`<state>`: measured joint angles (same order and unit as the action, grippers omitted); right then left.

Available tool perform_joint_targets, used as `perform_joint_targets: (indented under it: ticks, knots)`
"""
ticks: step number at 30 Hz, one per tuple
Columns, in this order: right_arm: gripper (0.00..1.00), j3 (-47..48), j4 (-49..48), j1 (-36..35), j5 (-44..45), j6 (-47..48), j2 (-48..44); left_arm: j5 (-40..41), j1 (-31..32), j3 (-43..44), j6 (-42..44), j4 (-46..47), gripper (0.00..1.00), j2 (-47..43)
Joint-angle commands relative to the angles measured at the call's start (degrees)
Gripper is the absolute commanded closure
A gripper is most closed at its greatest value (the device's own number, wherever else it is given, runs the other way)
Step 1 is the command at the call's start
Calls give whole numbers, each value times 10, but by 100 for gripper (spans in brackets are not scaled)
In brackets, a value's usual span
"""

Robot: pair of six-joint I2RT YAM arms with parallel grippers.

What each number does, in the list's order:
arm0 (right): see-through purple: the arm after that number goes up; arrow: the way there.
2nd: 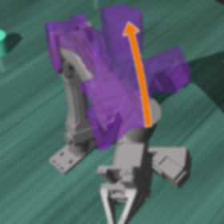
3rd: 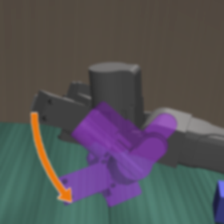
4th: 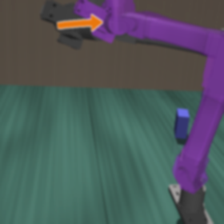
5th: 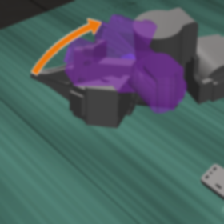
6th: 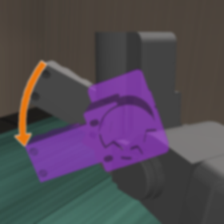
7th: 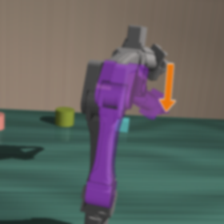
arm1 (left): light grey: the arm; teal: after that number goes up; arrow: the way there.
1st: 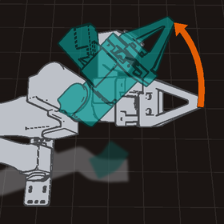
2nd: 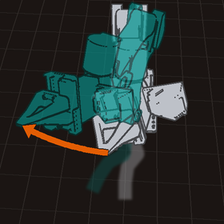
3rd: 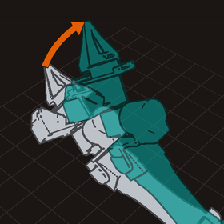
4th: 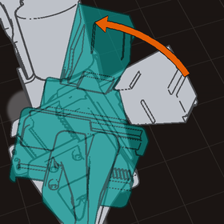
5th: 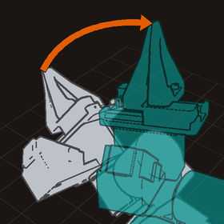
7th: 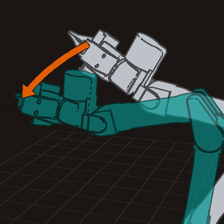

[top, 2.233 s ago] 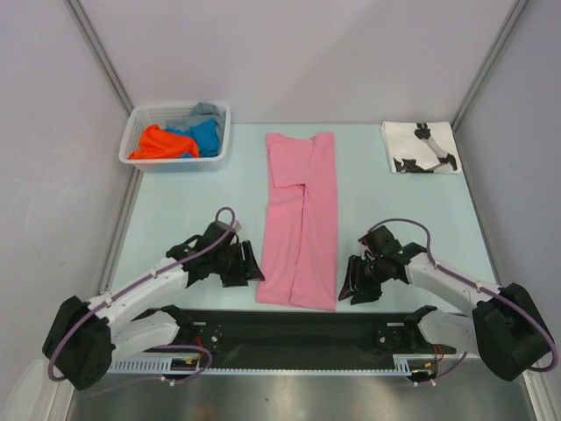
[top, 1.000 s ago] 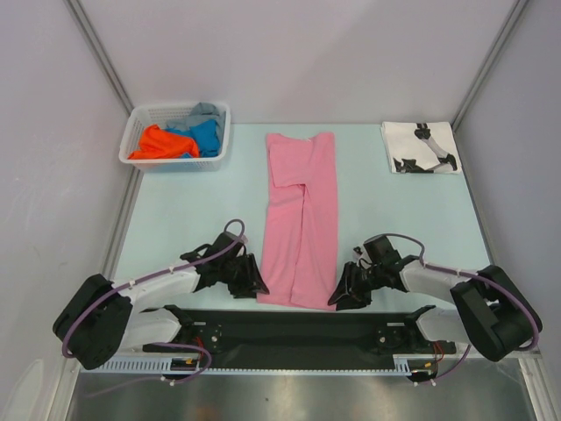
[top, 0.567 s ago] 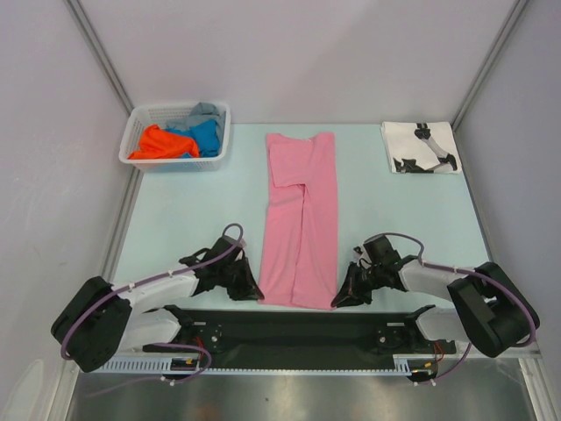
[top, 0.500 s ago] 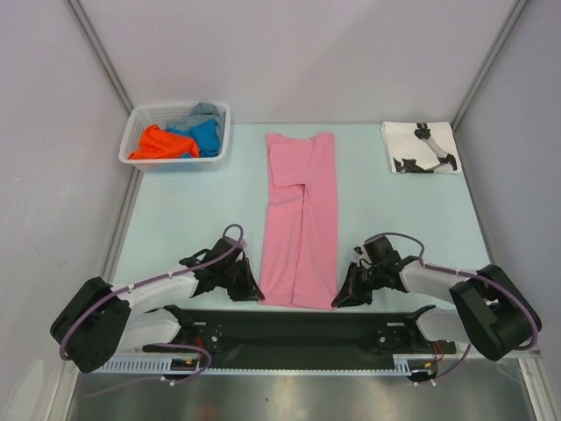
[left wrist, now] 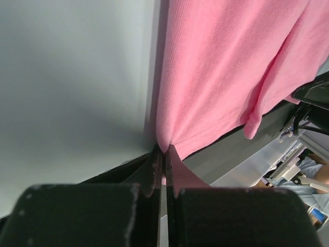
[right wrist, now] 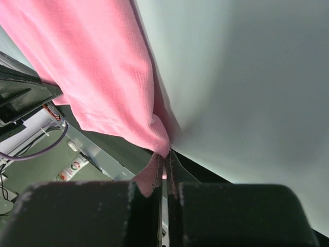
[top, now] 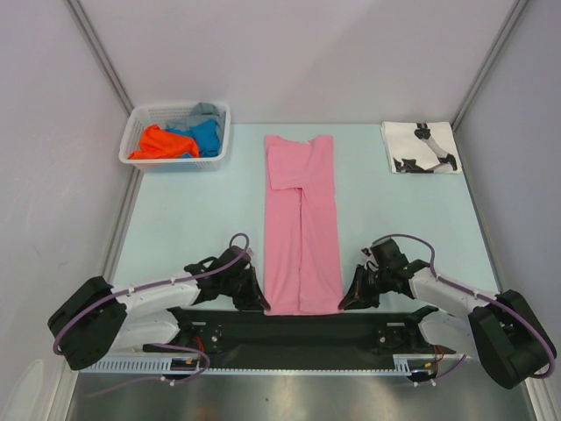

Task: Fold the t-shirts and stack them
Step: Fold the tshirt

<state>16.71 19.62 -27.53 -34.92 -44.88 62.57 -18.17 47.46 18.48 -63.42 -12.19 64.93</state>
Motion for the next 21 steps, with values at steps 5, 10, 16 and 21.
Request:
perform_joint_targets:
  ticks: [5,10,16,21]
  knots:
    - [100,16,36,10,6,28,-1,27,6,16,2,-74,100,-17]
    - [100,81,60,41,20,84,48,30,-28,88,36,-100,99,1]
    - [100,213,89,83,17,145,138,16,-109,169,104,-107,100,71]
    - [100,315,106,118,4,173,234,3,-166,268,152,-112,100,150]
